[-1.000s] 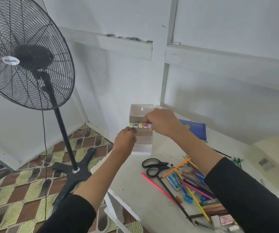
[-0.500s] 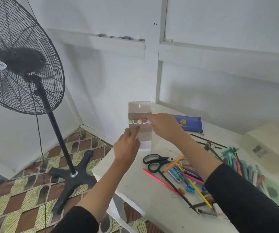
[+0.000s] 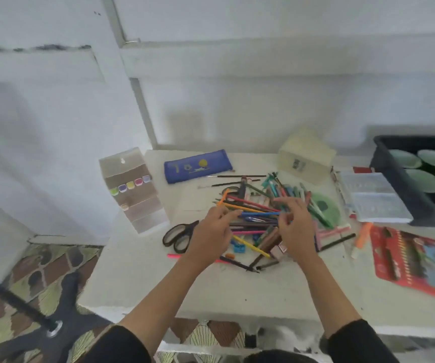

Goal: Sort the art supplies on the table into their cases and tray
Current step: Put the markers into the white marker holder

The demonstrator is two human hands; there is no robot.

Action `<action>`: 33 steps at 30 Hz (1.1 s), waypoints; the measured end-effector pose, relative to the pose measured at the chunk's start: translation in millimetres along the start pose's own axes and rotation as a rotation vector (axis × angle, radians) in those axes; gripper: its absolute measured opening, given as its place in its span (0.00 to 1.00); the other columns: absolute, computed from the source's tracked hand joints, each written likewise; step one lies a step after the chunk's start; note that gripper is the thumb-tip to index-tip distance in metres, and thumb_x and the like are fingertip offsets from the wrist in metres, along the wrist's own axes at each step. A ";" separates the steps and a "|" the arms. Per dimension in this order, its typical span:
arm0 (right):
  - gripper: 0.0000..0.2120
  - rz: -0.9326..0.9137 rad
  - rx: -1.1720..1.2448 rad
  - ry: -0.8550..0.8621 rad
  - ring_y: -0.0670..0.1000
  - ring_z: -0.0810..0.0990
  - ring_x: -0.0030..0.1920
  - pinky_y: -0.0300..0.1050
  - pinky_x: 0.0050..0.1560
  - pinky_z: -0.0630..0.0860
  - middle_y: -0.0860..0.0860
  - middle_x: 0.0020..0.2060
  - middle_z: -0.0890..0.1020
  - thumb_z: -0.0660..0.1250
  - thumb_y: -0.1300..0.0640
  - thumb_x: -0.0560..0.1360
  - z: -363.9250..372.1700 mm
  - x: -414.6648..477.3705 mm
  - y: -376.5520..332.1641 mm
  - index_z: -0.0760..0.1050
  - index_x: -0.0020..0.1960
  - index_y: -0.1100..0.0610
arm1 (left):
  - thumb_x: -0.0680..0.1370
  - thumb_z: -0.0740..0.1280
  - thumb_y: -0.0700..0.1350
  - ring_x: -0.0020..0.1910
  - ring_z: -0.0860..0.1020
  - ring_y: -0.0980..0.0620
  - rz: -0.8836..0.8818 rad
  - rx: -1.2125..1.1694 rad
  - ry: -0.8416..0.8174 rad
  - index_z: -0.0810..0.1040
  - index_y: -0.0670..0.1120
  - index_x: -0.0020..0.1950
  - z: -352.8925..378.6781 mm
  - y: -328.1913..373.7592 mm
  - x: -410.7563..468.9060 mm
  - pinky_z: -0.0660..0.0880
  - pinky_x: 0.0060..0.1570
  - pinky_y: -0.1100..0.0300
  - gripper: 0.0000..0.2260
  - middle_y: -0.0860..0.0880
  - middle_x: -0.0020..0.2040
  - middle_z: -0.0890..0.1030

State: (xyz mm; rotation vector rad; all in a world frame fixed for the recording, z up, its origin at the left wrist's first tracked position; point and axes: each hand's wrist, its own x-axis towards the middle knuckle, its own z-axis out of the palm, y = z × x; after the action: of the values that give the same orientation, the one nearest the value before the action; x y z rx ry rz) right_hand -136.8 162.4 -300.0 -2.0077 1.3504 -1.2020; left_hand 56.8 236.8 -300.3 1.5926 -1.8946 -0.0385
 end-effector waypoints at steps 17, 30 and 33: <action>0.08 0.587 -0.470 -0.066 0.58 0.81 0.41 0.49 0.42 0.77 0.56 0.41 0.81 0.60 0.61 0.76 -141.7 -0.4 105.0 0.76 0.52 0.58 | 0.72 0.65 0.37 0.49 0.69 0.48 0.189 -0.049 -0.288 0.82 0.46 0.51 116.8 106.7 76.7 0.62 0.42 0.56 0.11 0.48 0.49 0.75; 0.15 0.442 -0.611 -0.472 0.56 0.77 0.51 0.45 0.44 0.71 0.55 0.51 0.77 0.68 0.58 0.72 -144.3 32.6 128.4 0.68 0.55 0.58 | 0.76 0.65 0.58 0.63 0.63 0.49 -0.076 0.275 -0.484 0.81 0.51 0.55 187.9 167.5 127.7 0.60 0.58 0.50 0.14 0.50 0.57 0.68; 0.17 0.424 -0.538 -0.554 0.55 0.78 0.49 0.46 0.45 0.74 0.55 0.50 0.77 0.70 0.56 0.70 -154.5 41.5 129.2 0.70 0.56 0.58 | 0.74 0.68 0.57 0.60 0.63 0.51 -0.184 0.184 -0.469 0.81 0.51 0.53 188.6 170.0 130.4 0.60 0.57 0.52 0.13 0.51 0.56 0.69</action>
State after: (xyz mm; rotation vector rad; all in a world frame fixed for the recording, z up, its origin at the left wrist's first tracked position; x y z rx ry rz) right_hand -327.8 86.3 -296.8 -2.0078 1.7755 -0.0731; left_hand -189.9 94.1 -317.9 2.0156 -2.1374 -0.3537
